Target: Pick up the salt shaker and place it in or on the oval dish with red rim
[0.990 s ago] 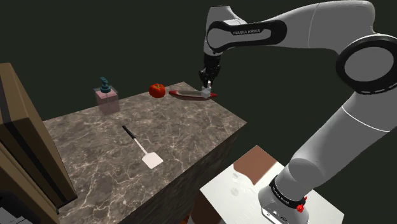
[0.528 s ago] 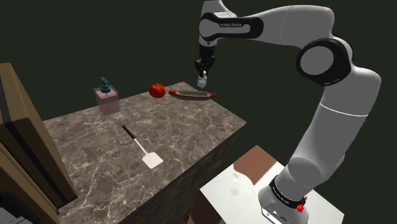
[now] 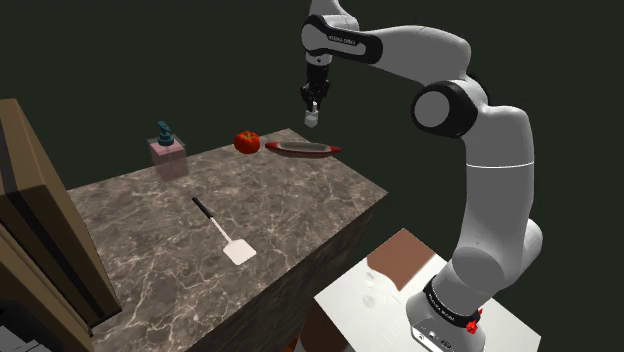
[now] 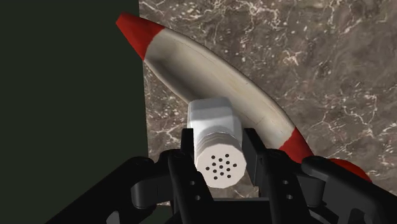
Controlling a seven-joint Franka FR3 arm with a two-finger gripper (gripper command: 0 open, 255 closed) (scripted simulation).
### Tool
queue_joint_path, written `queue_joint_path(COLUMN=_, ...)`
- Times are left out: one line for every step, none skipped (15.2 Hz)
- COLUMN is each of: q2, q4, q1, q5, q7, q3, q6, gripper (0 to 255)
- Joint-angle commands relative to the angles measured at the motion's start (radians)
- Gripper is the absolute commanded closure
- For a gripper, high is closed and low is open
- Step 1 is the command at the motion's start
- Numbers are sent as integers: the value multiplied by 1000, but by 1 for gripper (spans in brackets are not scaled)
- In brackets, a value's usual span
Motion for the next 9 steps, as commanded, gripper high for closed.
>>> queue_joint_path(q2=6, q4=-14, q1=0, q5=-1, q7=3, q3=0, q6=21, gripper=255)
queue_joint_path(q2=3, q4=-32, q1=-1, q5=-1, q7=5, q3=0, q6=36, gripper=255)
queue_joint_path(q2=0, q4=-51, q1=-2, q5=-1, q7=6, q3=0, q6=51, gripper=255)
queue_joint_path(q2=-3, q4=-69, q1=-3, q5=-1, q7=8, q3=0, q6=66, gripper=255)
queue_joint_path(q2=-5, q4=-86, q1=-4, q5=-1, q7=10, q3=0, q6=81, gripper=255)
queue_joint_path(q2=-7, q4=-102, q1=-5, q5=-1, q7=12, q3=0, q6=95, gripper=255)
queue_joint_path(q2=-8, q4=-118, q1=-6, q5=-1, q7=13, q3=0, q6=110, gripper=255)
queue_joint_path(q2=-9, q4=-133, q1=-6, q5=-2, q7=15, q3=0, q6=124, gripper=255)
queue_joint_path(q2=-10, q4=-148, q1=-7, q5=-2, q7=17, q3=0, q6=137, gripper=255)
